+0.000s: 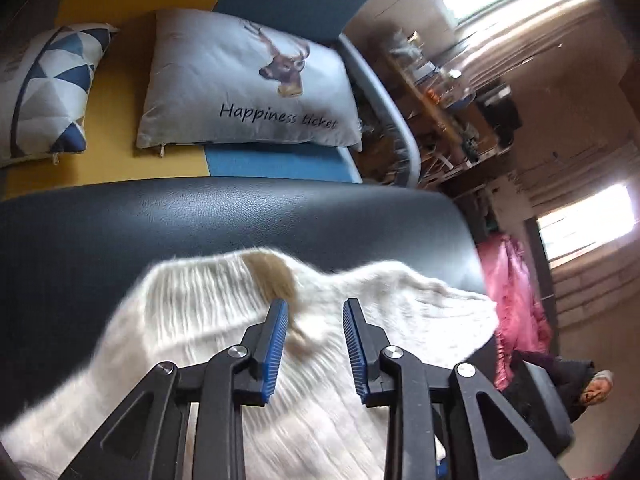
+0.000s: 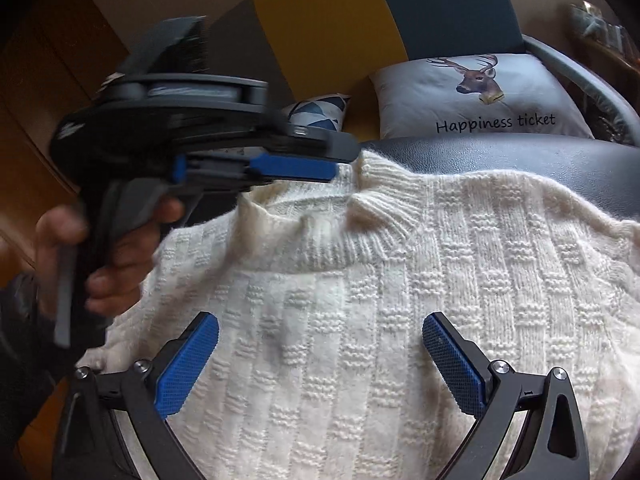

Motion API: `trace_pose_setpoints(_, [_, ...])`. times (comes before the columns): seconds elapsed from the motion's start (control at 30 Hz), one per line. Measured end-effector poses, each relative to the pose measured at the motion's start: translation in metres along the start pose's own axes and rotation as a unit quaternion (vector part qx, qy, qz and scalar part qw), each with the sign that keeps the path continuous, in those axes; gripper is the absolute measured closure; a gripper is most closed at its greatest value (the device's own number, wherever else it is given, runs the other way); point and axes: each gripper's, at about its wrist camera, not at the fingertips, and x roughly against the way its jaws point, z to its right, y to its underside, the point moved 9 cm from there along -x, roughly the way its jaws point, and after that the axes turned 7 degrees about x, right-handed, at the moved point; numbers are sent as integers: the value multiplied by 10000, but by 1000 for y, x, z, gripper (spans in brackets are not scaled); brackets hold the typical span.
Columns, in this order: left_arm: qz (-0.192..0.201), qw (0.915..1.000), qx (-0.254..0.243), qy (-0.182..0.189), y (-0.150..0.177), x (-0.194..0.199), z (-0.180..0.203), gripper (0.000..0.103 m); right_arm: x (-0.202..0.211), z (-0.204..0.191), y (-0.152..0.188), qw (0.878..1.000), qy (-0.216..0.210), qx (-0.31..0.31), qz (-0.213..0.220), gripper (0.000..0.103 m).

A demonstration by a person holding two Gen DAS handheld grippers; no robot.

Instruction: Fold clothes

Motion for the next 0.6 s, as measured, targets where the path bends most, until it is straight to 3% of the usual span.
trace_pose_setpoints(0.07, [-96,9996,-102,-255,-4,-10,-6,74,-1,1,2,10000,-29,30,39,0])
trace_pose_setpoints(0.17, [-218,9997,-130,40,-5,-17,-3,76,-1,2,5,9999,-65,83,120,0])
trace_pose_setpoints(0.2, [-186,9994,-208,226,-7,-19,3,80,-2,2,5,9998,-59,96,151,0])
trace_pose_setpoints(0.23, [-144,9986,-299,422,-9,-21,11,95,-2,2,6,9998,-53,109,183,0])
trace_pose_setpoints(0.27, [-94,9977,-420,523,-9,-21,19,102,-3,2,7,9997,-50,123,205,0])
trace_pose_setpoints(0.4, [382,9990,-240,-74,-29,-32,6,101,-1,4,10,9995,-91,59,295,0])
trace_pose_setpoints(0.47, [379,9989,-150,-234,-30,-42,-5,101,-1,4,10,9995,-95,53,301,0])
trace_pose_setpoints(0.6, [453,9988,-119,-149,-23,-28,-3,97,-1,4,10,9995,-103,48,289,0])
